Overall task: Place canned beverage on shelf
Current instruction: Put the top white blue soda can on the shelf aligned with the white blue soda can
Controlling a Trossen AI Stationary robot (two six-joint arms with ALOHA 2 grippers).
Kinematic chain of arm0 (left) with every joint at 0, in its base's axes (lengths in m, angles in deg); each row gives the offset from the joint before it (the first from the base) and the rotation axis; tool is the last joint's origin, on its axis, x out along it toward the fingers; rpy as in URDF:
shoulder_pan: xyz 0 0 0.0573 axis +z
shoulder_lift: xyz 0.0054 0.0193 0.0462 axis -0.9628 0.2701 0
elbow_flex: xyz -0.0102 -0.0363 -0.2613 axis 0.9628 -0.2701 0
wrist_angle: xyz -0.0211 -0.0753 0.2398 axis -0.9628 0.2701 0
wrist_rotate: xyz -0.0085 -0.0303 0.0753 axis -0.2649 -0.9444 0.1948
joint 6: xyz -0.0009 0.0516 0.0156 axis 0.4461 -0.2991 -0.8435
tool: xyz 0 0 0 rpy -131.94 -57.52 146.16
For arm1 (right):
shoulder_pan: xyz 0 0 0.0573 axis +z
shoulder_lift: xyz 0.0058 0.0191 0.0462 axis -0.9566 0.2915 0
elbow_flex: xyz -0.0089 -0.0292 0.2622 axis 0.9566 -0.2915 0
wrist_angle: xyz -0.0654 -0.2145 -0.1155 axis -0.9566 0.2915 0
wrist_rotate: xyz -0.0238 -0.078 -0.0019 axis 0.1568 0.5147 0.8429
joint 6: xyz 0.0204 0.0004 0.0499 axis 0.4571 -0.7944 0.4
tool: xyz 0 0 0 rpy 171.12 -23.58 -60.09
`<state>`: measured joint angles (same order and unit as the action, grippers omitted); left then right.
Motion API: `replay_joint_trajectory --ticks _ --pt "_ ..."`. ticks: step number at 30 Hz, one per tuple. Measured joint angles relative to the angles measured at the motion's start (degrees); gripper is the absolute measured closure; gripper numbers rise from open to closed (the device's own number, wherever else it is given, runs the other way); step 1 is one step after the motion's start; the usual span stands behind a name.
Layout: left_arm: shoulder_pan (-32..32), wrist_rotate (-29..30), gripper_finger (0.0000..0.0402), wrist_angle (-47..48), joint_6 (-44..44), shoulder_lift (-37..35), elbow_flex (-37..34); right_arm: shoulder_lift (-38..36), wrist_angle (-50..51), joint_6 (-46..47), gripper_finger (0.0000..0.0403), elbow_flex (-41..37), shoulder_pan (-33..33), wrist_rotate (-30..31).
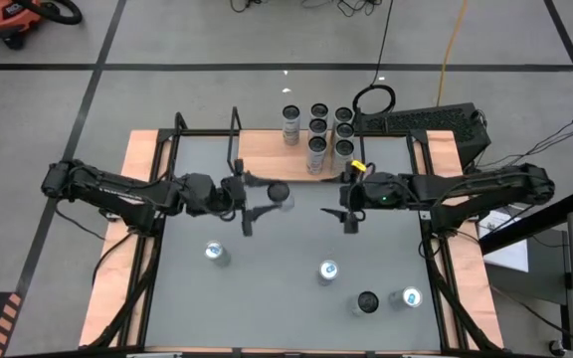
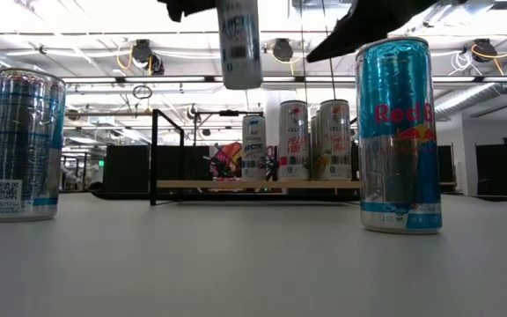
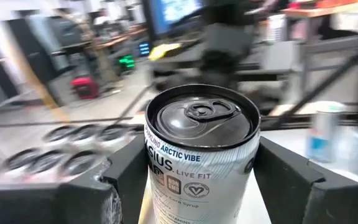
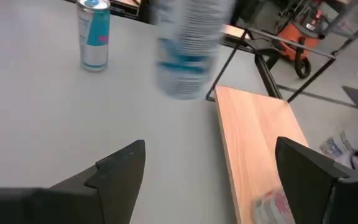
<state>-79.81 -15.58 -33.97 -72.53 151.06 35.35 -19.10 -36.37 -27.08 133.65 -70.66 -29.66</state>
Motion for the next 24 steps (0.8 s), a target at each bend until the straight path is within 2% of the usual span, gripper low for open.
replay_joint_trajectory --ticks 5,8,13,24 --pt "4.49 0.08 0.0159 -0.05 1.01 0.0 0.0 -2.79 5.5 1.77 0.0108 0.0 0.02 -0.19" --pt "7.45 -3.49 0.0159 -0.11 1.07 0.0 0.0 -2.91 7.82 2.38 0.0108 -0.02 0.02 -0.28" --pt "13.26 -12.81 0.0159 -0.2 0.54 0.33 0.01 -2.91 7.21 2.73 0.0108 -2.49 0.02 -0.5" --pt "24.86 -25.14 0.0159 -3.35 -1.51 3.98 0.13 -5.23 3.76 5.28 0.0108 -8.1 0.07 -0.59"
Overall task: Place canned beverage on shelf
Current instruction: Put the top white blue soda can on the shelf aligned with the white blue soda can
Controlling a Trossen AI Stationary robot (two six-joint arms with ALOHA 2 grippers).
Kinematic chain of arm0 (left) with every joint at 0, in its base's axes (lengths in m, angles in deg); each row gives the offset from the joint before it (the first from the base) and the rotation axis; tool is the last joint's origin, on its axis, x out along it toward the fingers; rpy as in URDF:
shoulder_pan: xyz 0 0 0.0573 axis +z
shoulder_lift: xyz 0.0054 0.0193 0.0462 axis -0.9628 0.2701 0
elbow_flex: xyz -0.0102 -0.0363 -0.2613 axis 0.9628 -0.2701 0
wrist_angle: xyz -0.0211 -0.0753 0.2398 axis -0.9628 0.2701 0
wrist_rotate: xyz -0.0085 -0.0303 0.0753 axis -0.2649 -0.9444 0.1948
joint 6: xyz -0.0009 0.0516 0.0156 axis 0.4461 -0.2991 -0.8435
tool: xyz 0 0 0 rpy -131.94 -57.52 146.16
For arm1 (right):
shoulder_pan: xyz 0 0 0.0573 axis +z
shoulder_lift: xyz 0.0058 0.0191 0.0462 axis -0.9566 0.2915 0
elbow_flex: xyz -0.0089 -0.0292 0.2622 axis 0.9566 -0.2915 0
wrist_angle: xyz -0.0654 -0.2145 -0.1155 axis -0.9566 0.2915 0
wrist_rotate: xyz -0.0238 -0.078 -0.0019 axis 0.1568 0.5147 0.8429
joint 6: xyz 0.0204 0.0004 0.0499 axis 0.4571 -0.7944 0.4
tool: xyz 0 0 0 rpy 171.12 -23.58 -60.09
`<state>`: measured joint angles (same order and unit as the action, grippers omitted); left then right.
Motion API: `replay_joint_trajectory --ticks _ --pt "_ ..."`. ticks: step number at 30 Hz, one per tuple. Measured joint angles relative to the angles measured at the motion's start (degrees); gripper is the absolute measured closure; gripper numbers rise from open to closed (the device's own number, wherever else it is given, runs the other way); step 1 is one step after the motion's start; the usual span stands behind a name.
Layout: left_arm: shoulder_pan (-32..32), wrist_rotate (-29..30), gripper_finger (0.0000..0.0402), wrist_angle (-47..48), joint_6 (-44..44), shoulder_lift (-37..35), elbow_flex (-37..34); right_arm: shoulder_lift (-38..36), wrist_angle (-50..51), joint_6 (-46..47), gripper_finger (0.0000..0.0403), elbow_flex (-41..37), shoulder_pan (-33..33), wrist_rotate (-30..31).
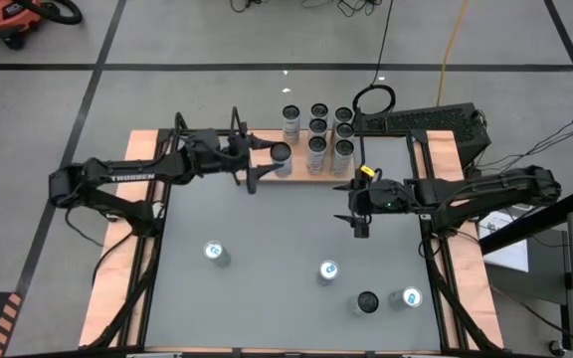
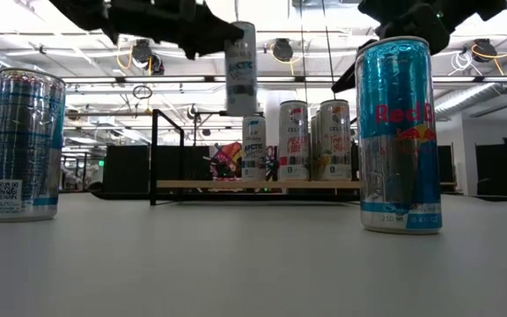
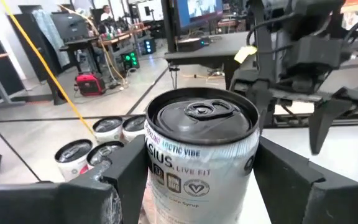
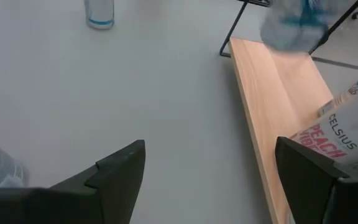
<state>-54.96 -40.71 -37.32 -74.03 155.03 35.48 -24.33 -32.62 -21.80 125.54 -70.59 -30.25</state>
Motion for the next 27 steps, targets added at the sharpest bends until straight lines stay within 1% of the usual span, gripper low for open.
replay_joint_trajectory --ticks 2,4,7,10,16,20,27 --pt "1.72 -2.75 0.0159 -0.65 0.02 1.3 -0.04 -0.72 0.12 0.36 0.0108 -0.16 0.02 -0.05" --pt "3.01 -5.08 0.0159 -3.39 0.0 3.45 -0.04 -1.52 0.07 0.49 0.0108 -0.16 0.02 -1.11" --pt "4.91 -6.71 0.0159 -5.43 0.03 6.19 -0.04 -2.27 -0.54 0.38 0.0108 -0.14 0.02 -4.1" --pt "6.63 -7.61 0.0159 -7.71 0.27 8.76 -0.04 -2.56 -0.35 0.27 0.0108 -0.14 0.02 -5.74" --pt "10.61 -11.06 0.0159 -10.66 2.99 11.82 -0.07 -2.57 -0.21 0.18 0.0108 -0.14 0.02 -6.01" --pt "12.45 -12.48 0.0159 -12.66 3.07 13.67 -0.07 -2.57 0.02 0.12 0.0108 -0.14 0.02 -6.03" --pt "13.95 -14.05 0.0159 -15.68 3.04 17.01 -0.07 -2.57 0.02 -0.29 0.0108 -0.47 0.02 -6.03"
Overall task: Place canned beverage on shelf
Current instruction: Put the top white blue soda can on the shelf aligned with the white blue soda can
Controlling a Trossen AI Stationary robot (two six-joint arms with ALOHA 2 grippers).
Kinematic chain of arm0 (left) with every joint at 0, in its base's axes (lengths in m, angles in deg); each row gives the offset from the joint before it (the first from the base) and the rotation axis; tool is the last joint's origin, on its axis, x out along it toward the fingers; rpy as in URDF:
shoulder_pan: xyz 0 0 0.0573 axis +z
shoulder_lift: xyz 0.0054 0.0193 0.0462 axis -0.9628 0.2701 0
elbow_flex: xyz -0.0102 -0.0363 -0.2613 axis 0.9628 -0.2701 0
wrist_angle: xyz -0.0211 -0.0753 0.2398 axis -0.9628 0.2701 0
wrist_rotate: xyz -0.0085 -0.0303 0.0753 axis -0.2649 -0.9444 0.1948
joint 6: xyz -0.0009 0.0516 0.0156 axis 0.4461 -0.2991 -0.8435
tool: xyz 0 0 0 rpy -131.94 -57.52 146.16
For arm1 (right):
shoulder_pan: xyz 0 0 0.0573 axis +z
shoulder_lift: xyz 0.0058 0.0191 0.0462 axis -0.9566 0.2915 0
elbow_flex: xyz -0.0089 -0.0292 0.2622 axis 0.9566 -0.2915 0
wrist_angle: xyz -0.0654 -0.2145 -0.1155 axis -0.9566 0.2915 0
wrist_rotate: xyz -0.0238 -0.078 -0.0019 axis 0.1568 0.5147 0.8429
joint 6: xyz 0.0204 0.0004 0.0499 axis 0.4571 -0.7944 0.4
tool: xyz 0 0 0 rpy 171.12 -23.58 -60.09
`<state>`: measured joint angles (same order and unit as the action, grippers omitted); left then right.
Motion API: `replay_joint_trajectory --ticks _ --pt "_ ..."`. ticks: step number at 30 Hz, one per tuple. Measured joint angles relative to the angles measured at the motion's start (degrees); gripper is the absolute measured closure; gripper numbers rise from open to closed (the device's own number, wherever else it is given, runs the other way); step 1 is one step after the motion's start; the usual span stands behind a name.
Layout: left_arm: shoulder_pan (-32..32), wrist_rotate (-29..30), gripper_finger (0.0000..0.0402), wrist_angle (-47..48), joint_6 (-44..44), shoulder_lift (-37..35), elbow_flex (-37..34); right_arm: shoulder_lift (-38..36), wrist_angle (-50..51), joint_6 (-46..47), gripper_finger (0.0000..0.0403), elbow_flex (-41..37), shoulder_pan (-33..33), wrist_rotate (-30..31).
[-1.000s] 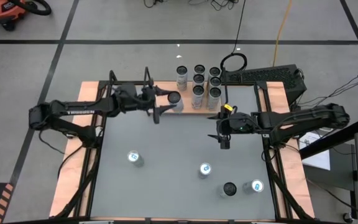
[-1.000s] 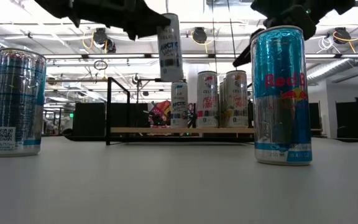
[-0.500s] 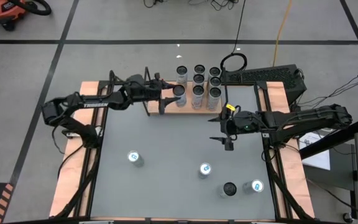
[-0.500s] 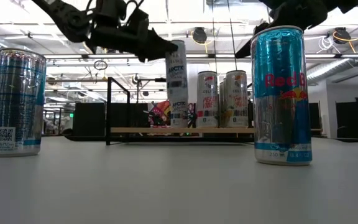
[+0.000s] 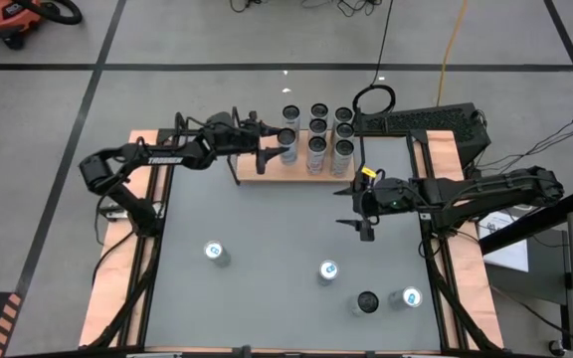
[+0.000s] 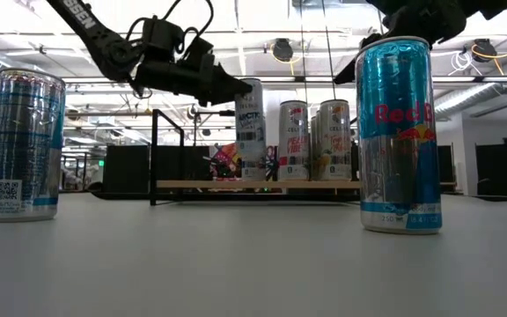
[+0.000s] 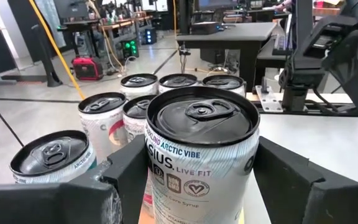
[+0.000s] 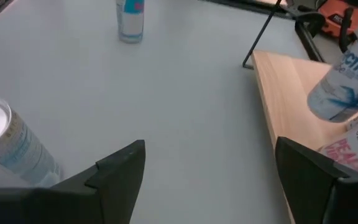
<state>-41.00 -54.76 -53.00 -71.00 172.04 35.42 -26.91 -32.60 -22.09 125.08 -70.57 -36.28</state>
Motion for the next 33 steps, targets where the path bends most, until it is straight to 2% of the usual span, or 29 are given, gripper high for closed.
replay_joint_trajectory --ticks 23,33 --pt "1.3 0.62 0.0159 -1.15 -2.07 1.29 0.0 0.02 -4.8 -0.31 0.0108 -2.71 0.0 -0.04" --pt "1.28 2.43 0.0159 -1.0 -3.1 2.07 0.0 0.02 -5.57 -0.38 0.0108 -2.71 0.0 -2.98"
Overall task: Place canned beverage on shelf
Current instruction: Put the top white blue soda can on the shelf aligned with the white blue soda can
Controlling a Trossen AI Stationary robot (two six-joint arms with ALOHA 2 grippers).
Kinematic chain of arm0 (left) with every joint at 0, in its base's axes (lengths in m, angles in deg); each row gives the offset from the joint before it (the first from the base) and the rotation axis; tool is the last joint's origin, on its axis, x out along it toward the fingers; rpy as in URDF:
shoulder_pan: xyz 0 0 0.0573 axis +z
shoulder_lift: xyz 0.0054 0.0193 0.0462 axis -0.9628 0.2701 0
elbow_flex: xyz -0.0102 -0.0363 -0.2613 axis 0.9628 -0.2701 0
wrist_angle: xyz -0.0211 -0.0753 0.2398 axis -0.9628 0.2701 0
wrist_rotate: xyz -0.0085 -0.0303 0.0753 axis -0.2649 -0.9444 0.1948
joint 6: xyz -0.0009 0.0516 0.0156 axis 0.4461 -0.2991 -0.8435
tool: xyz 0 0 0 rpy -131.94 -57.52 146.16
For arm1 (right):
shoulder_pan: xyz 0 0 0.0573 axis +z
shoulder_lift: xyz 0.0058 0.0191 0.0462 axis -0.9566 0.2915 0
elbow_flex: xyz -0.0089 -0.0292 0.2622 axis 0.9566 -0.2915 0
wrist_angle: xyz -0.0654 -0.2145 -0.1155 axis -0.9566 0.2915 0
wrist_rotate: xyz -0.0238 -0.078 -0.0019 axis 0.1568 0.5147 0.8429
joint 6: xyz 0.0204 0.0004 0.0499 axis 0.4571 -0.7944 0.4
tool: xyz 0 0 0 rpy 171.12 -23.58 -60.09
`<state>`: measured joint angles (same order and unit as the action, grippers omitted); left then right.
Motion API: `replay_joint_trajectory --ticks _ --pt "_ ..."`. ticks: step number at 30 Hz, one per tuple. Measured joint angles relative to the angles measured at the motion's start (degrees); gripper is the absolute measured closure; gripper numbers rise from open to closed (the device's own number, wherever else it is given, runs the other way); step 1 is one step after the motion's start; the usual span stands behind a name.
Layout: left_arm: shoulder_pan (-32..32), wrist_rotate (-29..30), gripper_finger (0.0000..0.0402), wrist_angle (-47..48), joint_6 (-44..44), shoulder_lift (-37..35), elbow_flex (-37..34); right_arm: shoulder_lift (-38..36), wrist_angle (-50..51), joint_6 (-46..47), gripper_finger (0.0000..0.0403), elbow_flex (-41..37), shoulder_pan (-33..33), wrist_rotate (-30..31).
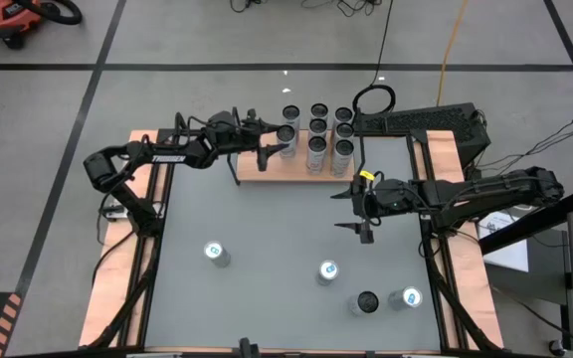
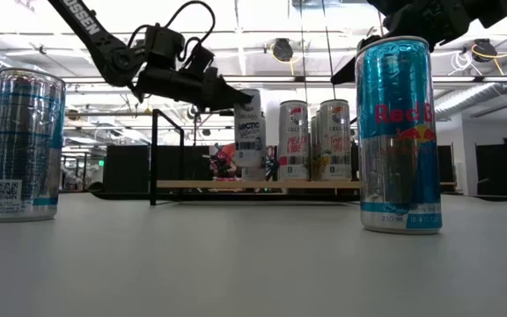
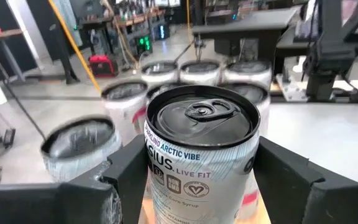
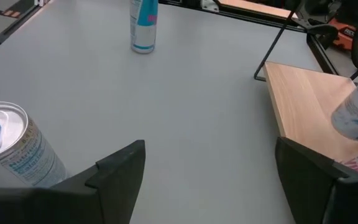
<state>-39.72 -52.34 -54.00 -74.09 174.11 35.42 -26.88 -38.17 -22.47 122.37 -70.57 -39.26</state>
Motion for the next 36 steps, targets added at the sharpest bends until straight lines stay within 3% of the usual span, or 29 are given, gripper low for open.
replay_joint_trajectory --ticks 8,36 --pt "0.2 2.58 0.0159 -0.04 -0.09 1.05 0.0 0.0 -0.22 -0.06 0.0108 0.0 0.0 0.01" --pt "0.31 2.65 0.0159 0.18 0.13 3.72 1.46 0.0 -0.35 -1.25 0.0108 -0.02 -0.02 -0.01"
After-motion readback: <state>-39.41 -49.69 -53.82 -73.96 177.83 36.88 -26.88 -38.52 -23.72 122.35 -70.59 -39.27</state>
